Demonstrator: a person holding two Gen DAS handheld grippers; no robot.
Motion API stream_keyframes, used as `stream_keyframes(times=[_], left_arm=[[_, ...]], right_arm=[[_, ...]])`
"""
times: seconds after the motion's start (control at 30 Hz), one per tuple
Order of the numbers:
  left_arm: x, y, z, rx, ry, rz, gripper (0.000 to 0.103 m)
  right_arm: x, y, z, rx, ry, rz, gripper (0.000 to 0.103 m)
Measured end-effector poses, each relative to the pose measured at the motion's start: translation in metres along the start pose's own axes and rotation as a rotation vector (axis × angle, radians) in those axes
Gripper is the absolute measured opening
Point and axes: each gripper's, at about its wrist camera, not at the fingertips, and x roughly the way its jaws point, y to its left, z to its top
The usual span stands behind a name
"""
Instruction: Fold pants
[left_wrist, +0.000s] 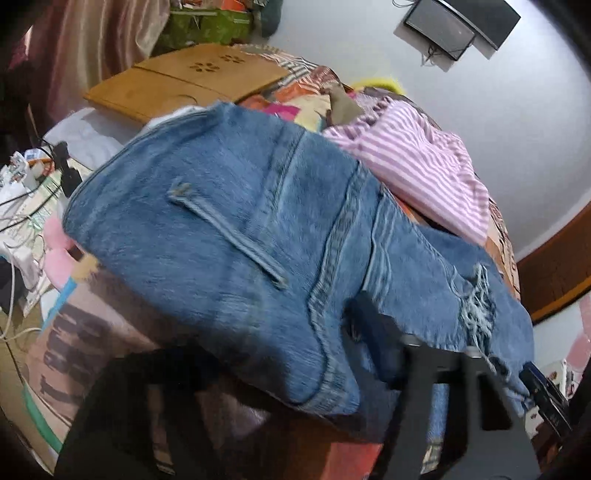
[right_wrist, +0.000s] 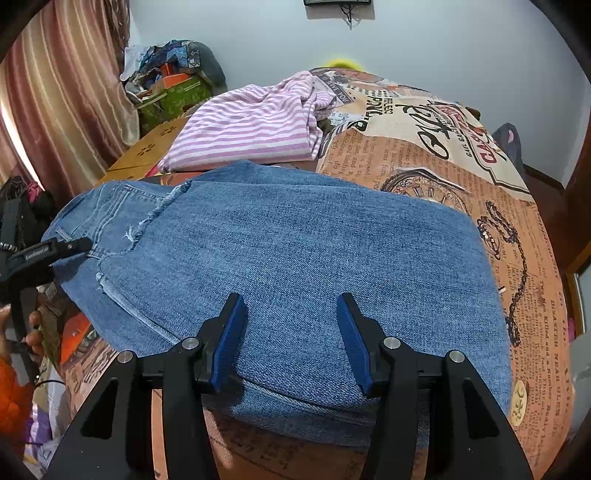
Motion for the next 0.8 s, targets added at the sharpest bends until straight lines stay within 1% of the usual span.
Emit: stream_keyframes(times=[0.07, 0.13, 0.27, 0.37, 0.43, 0.53, 0.63, 0.67, 0.77, 0.8], left_arm=[[-0.002, -0.002, 0.005, 0.013, -0.007, 0.004, 0.044], [-0.010, -0.010, 0.007, 0.058, -0.032, 0.025, 0.037], [-0.031, -0.036, 0.008, 0.190, -0.104, 0.079, 0.032], [-0.045, -0.055, 0.013, 0.258, -0.146, 0.087, 0.031], [-0.057, -0.066, 0.017, 0.293, -0.178, 0.076, 0.030], [-0.072, -0.086, 0.023, 0.337, -0.216, 0.051, 0.030], [-0.086, -0.112, 0.025, 0.408, -0.260, 0.029, 0.030], [-0.089, -0.120, 0.026, 0.429, -0.270, 0.023, 0.030], [-0.099, -0.147, 0.022, 0.499, -0.305, -0.008, 0.029], [-0.103, -0.155, 0.021, 0.517, -0.313, -0.029, 0.028]], right_arm=[[0.000, 0.000, 0.000, 0.000, 0.001, 0.000, 0.048], [0.000, -0.001, 0.001, 0.005, 0.006, 0.001, 0.048], [-0.002, -0.001, 0.007, 0.030, 0.027, 0.003, 0.049], [-0.006, 0.002, 0.012, 0.066, 0.015, 0.059, 0.049], [-0.009, 0.008, 0.015, 0.065, 0.004, 0.080, 0.049], [-0.008, 0.025, 0.017, 0.028, -0.015, 0.074, 0.051], [0.002, 0.037, 0.014, -0.003, 0.014, 0.094, 0.052], [0.005, 0.039, 0.012, -0.011, 0.021, 0.093, 0.054], [0.008, 0.049, 0.006, -0.063, 0.008, 0.051, 0.054], [0.007, 0.049, 0.005, -0.069, 0.006, 0.047, 0.055]])
